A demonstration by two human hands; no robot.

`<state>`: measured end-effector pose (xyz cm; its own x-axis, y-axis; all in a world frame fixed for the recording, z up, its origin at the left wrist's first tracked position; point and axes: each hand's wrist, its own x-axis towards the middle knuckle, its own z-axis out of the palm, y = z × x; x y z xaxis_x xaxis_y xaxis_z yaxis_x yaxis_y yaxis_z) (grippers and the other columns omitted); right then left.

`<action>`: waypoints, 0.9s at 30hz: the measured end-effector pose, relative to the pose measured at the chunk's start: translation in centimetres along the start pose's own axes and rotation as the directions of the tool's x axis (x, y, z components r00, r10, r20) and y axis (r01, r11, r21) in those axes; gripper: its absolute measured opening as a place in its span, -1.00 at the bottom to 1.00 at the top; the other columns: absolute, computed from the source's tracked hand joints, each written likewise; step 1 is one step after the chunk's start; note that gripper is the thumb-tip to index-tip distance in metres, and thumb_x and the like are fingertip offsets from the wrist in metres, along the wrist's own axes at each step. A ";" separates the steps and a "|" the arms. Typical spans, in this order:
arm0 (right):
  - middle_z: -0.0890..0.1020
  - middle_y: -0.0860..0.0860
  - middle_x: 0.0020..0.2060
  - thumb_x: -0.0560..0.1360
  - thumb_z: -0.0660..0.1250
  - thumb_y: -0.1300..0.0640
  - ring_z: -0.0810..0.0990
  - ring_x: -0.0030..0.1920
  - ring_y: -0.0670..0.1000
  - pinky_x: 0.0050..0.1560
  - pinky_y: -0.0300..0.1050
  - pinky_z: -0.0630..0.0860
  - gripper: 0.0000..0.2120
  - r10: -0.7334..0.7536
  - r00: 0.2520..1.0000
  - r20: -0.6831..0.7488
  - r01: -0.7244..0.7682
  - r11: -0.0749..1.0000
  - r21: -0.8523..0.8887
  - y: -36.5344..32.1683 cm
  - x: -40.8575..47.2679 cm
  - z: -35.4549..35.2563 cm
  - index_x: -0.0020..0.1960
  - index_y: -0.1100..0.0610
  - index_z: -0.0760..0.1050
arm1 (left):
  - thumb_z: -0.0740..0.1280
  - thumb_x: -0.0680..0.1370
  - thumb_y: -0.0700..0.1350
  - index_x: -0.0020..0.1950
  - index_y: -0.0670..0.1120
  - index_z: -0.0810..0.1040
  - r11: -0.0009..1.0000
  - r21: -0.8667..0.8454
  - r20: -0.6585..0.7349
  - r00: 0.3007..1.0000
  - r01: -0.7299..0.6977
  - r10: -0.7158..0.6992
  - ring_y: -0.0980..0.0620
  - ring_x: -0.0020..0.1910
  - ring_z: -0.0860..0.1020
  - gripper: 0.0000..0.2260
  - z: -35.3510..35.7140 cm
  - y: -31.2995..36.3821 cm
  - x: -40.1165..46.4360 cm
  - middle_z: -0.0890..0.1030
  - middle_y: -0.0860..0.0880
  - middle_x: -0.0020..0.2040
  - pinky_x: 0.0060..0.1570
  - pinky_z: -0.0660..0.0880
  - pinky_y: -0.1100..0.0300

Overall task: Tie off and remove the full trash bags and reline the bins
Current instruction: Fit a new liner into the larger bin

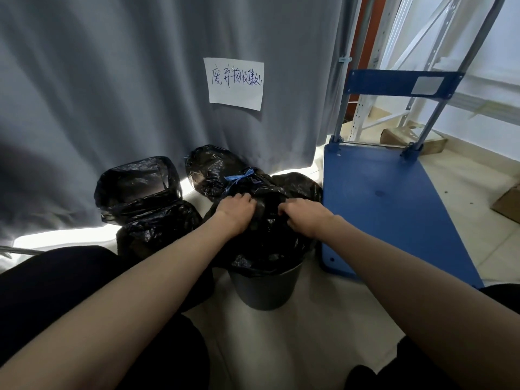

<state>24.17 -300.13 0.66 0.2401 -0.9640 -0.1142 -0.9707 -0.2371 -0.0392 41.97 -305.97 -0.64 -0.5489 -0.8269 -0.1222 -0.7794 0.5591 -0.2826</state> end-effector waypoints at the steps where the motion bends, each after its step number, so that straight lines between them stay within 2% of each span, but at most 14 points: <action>1: 0.47 0.10 0.23 0.56 0.20 0.22 0.51 0.20 0.16 0.07 0.08 0.51 -0.66 0.038 0.998 0.040 -0.039 0.999 0.009 0.1 0.0 0.4 0.32 0.11 0.39 | 0.19 0.62 -0.11 0.50 -0.14 0.25 1.000 0.013 0.017 0.999 0.027 -0.027 -0.13 0.40 0.35 -0.55 0.1 -0.4 0.1 0.32 -0.12 0.44 0.35 0.33 0.01; 4: 0.37 0.14 0.30 0.56 0.24 0.18 0.47 0.25 0.21 0.10 0.15 0.49 -0.55 0.171 0.983 0.064 -0.172 0.985 0.015 0.8 0.3 1.1 0.42 0.15 0.25 | 0.15 0.62 -0.11 0.50 -0.15 0.24 0.995 0.024 0.003 0.995 0.099 -0.099 -0.13 0.40 0.36 -0.56 0.5 -0.7 0.5 0.33 -0.13 0.45 0.39 0.28 0.02; 7: 0.31 0.16 0.32 0.55 0.29 0.13 0.39 0.29 0.24 0.16 0.18 0.46 -0.49 0.245 0.969 0.043 -0.247 0.968 0.037 1.0 1.1 1.3 0.44 0.16 0.21 | 0.15 0.62 -0.12 0.48 -0.15 0.26 0.990 0.031 -0.020 0.990 0.138 -0.138 -0.13 0.39 0.37 -0.58 0.8 -0.9 1.1 0.36 -0.14 0.43 0.42 0.24 0.01; 11: 0.26 0.17 0.41 0.54 0.31 0.06 0.36 0.34 0.28 0.21 0.17 0.41 -0.38 0.277 0.953 0.124 -0.290 0.951 0.109 1.0 2.2 2.0 0.50 0.12 0.12 | 0.22 0.59 -0.11 0.49 -0.16 0.23 0.990 -0.043 0.007 0.991 0.135 -0.135 -0.14 0.37 0.40 -0.52 1.1 -1.1 2.0 0.37 -0.13 0.41 0.37 0.30 0.01; 14: 0.25 0.16 0.41 0.53 0.33 0.07 0.37 0.33 0.29 0.18 0.16 0.42 -0.35 0.294 0.950 0.108 -0.307 0.942 0.139 1.1 2.9 2.3 0.50 0.10 0.08 | 0.29 0.56 -0.12 0.51 -0.16 0.19 0.982 -0.124 0.046 0.989 0.145 -0.141 -0.16 0.36 0.40 -0.46 1.4 -1.3 2.4 0.36 -0.13 0.40 0.32 0.35 -0.02; 18: 0.20 0.13 0.46 0.51 0.35 0.08 0.31 0.38 0.30 0.24 0.18 0.39 -0.22 0.329 0.940 0.088 -0.340 0.918 0.202 1.4 3.6 2.3 0.56 0.06 -0.04 | 0.32 0.55 -0.12 0.49 -0.14 0.18 0.951 -0.235 0.114 0.978 0.199 -0.176 -0.18 0.33 0.43 -0.44 1.5 -1.4 2.9 0.36 -0.13 0.38 0.21 0.41 -0.08; 20: 0.16 0.14 0.46 0.51 0.37 0.06 0.28 0.39 0.29 0.25 0.18 0.39 -0.23 0.350 0.931 0.104 -0.365 0.904 0.223 1.6 3.9 2.4 0.56 0.07 -0.02 | 0.29 0.56 -0.10 0.50 -0.12 0.16 0.921 -0.299 0.138 0.967 0.249 -0.216 -0.22 0.32 0.44 -0.44 1.4 -1.4 3.3 0.36 -0.14 0.39 0.17 0.42 -0.10; 23: 0.11 0.14 0.42 0.51 0.38 0.00 0.29 0.36 0.27 0.23 0.16 0.40 -0.36 0.375 0.916 0.142 -0.398 0.895 0.201 1.9 4.3 2.7 0.46 0.14 0.17 | 0.24 0.58 -0.11 0.52 -0.10 0.13 0.889 -0.340 0.154 0.951 0.305 -0.267 -0.25 0.31 0.43 -0.47 1.2 -1.5 3.6 0.32 -0.16 0.42 0.16 0.42 -0.10; 27: 0.10 0.12 0.43 0.49 0.39 -0.02 0.31 0.35 0.28 0.24 0.15 0.39 -0.37 0.375 0.913 0.163 -0.404 0.887 0.223 2.2 5.0 3.0 0.44 0.16 0.22 | 0.23 0.60 -0.09 0.44 -0.14 0.26 0.881 -0.307 0.172 0.932 0.359 -0.320 -0.24 0.36 0.31 -0.57 1.2 -1.4 3.5 0.16 -0.16 0.46 0.23 0.39 -0.08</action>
<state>23.25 -305.07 -3.00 -0.1430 -0.9490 -0.2811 -0.9557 0.2062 -0.2100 41.50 -309.70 -1.86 -0.2101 -0.9597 -0.1868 -0.9768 0.2141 -0.0013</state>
